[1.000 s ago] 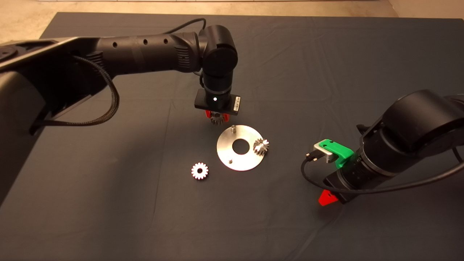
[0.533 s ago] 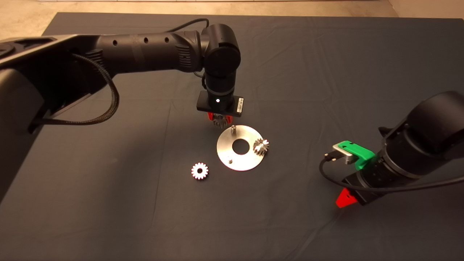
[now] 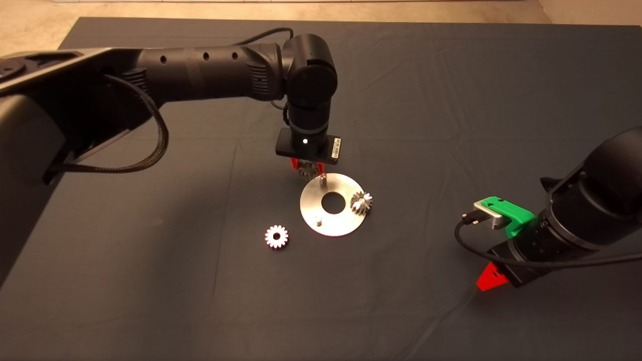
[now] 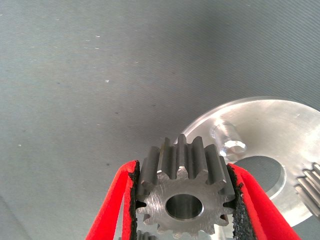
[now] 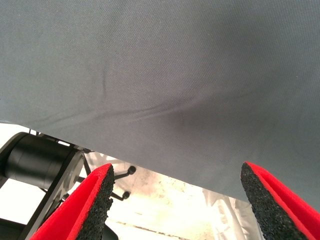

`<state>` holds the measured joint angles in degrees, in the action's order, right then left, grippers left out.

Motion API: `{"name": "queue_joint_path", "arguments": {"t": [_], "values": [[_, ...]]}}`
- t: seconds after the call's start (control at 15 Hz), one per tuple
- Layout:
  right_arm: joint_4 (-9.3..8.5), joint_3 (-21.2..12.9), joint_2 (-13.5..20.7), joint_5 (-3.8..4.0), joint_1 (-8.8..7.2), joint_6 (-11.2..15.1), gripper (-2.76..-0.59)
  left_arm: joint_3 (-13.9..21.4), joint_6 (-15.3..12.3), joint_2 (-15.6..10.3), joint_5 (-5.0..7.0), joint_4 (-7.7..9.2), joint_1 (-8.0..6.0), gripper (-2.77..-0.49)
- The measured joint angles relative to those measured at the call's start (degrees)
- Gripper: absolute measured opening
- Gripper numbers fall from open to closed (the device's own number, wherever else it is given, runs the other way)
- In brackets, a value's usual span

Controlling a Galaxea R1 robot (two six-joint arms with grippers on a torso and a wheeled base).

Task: Install three planetary gears onto the carrier pins

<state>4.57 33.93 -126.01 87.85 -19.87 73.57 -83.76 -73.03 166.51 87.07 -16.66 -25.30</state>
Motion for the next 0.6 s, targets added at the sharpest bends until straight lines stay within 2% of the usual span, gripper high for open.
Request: {"name": "queue_joint_path", "arguments": {"t": [0.33,0.6], "values": [[-0.2,-0.4,0.0,-0.04,0.0,0.0,-1.49,0.1,0.1,1.1,-0.02,0.31,0.0,-2.35],[-0.66,-0.4,0.0,-0.02,0.0,0.0,-1.49,-1.0,2.4,1.1,0.0,0.4,0.02,-2.35]]}}
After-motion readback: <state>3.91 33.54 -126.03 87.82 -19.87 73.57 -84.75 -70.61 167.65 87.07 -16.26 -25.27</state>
